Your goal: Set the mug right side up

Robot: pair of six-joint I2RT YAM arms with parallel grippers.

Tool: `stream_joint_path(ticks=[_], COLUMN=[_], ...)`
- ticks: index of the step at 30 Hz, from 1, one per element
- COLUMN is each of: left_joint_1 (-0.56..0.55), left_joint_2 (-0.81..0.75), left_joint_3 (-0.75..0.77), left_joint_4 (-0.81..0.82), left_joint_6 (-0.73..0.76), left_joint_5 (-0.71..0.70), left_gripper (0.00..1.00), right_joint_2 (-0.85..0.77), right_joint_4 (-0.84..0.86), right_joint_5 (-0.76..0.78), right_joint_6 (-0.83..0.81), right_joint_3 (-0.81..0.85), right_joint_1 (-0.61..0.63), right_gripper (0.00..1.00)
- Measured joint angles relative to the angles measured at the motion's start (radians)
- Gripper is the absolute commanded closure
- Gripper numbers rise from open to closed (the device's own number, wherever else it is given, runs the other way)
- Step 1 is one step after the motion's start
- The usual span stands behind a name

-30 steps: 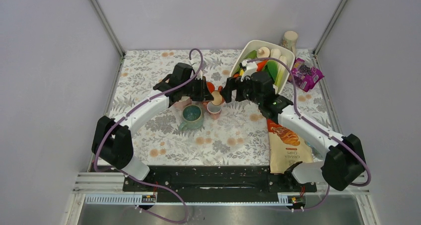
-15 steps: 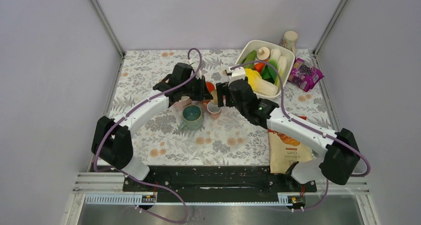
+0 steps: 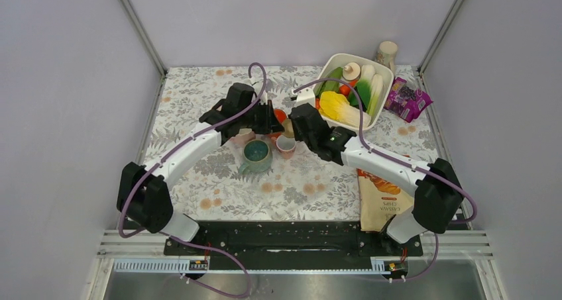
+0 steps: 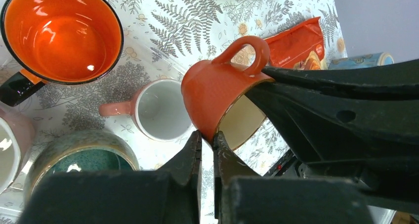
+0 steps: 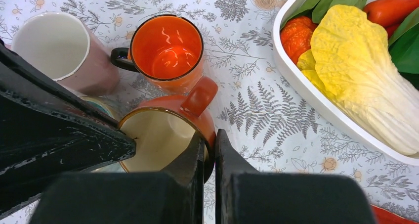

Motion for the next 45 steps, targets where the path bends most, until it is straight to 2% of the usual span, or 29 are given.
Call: stream_joint_path(ticks=[2,4,5,8,10,12,16,19,22,27,33,45], left_joint_1=[0.001,0.003,0.005,0.026,0.063,0.146,0.362,0.466,0.516,0.595,0.693,0.699], left_joint_2=[-0.013,-0.035,-0.053,-0.122,-0.151,-0.164,-0.169,-0.170,-0.170,-0.171,-0.151,-0.144], left_joint_3=[0.000,0.000,0.000,0.012,0.046,0.096,0.150,0.150,0.142,0.078,0.049,0.037], left_joint_4=[-0.008,-0.025,-0.043,-0.132,-0.204,-0.273,-0.379,-0.436,-0.455,-0.454,-0.458,-0.438], left_joint_6=[0.018,0.066,0.097,0.192,0.247,0.299,0.397,0.462,0.523,0.590,0.611,0.617], left_joint_5=[0.015,0.055,0.073,0.137,0.207,0.297,0.425,0.439,0.418,0.387,0.390,0.409], left_gripper=[0.41,0.20,0.12,0.01,0.01,0.01,0.01,0.01,0.01,0.01,0.01,0.01], right_joint_2=[-0.001,-0.008,-0.015,-0.051,-0.079,-0.105,-0.102,-0.021,0.139,0.302,0.449,0.612], right_joint_4=[-0.010,-0.020,-0.037,-0.082,-0.116,-0.167,-0.338,-0.519,-0.655,-0.745,-0.758,-0.689], right_joint_5=[0.001,-0.010,-0.021,-0.089,-0.157,-0.265,-0.569,-0.800,-0.921,-0.957,-0.964,-0.932], right_joint_6=[-0.028,-0.081,-0.123,-0.269,-0.374,-0.507,-0.764,-0.975,-1.138,-1.270,-1.347,-1.360], right_joint_3=[0.011,0.014,0.014,0.010,0.010,0.011,0.052,0.155,0.317,0.421,0.465,0.543], right_joint_1=[0.002,0.001,-0.002,-0.008,-0.009,-0.010,-0.011,-0.006,0.011,0.065,0.132,0.141], right_gripper=[1.00,1.00,1.00,1.00,1.00,1.00,1.00,1.00,1.00,1.00,1.00,1.00])
